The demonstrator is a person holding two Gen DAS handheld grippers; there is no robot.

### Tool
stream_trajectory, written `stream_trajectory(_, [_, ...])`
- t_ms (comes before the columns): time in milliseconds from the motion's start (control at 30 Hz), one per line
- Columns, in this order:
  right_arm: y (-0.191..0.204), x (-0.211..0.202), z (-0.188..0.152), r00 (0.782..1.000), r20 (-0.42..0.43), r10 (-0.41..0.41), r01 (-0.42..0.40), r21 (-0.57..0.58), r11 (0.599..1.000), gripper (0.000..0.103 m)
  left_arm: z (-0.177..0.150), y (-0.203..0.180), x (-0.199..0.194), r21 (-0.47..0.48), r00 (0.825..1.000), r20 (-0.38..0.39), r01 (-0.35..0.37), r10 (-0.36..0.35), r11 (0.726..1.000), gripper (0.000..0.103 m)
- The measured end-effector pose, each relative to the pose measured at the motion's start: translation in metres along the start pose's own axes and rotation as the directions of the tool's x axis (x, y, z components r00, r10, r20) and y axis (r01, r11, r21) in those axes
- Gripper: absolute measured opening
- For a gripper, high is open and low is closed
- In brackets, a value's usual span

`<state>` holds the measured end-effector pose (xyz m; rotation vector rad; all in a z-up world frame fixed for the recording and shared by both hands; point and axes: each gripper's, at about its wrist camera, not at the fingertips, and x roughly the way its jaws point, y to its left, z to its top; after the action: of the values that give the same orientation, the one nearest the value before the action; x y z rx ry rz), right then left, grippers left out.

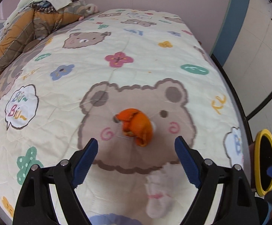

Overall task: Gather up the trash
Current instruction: 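Move both open tools back to the remaining orange peel and white tissue, then grasp orange peel with left tool while right tool grasps white tissue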

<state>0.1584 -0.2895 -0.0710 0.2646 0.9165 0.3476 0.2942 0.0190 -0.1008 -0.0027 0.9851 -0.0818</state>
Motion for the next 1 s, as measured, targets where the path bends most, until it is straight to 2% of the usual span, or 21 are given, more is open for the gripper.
stream_trajectory(133, [0.031, 0.022, -0.003, 0.999, -0.033, 0.041, -0.042, -0.026, 0.999, 0.072, 0.002, 0.012, 0.013, 0.007, 1.000, -0.008, -0.014, 0.014, 1.000, 0.080])
stream_trajectory(367, [0.083, 0.063, -0.011, 0.996, -0.069, 0.062, -0.066, -0.061, 0.996, 0.075, 0.002, 0.029, 0.036, -0.037, 0.999, -0.048, 0.011, -0.013, 0.999, 0.080])
stream_trajectory(500, [0.102, 0.081, -0.011, 0.997, -0.061, 0.035, -0.040, -0.075, 0.996, 0.075, 0.004, 0.032, 0.043, -0.045, 0.999, -0.049, 0.019, -0.022, 0.999, 0.080])
stream_trajectory(833, [0.118, 0.124, -0.003, 0.998, -0.058, -0.023, 0.018, -0.081, 0.997, 0.075, 0.012, 0.028, 0.062, -0.043, 0.995, -0.073, 0.066, -0.069, 0.997, 0.080])
stream_trajectory(867, [0.118, 0.129, -0.001, 0.998, -0.058, -0.024, 0.019, -0.083, 0.996, 0.074, 0.012, 0.027, 0.065, -0.041, 0.994, -0.079, 0.073, -0.076, 0.997, 0.080])
stream_trajectory(900, [0.119, 0.133, 0.000, 0.998, -0.061, -0.029, 0.023, -0.088, 0.996, 0.068, 0.012, 0.026, 0.067, -0.043, 0.993, -0.084, 0.084, -0.087, 0.996, 0.077])
stream_trajectory(967, [0.119, 0.143, 0.000, 0.996, -0.079, -0.043, 0.035, -0.097, 0.995, 0.061, 0.014, 0.025, 0.070, -0.047, 0.990, -0.093, 0.106, -0.110, 0.993, 0.069])
stream_trajectory(1000, [0.118, 0.147, 0.000, 0.995, -0.087, -0.046, 0.038, -0.096, 0.995, 0.055, 0.014, 0.024, 0.071, -0.047, 0.987, -0.097, 0.122, -0.126, 0.991, 0.062])
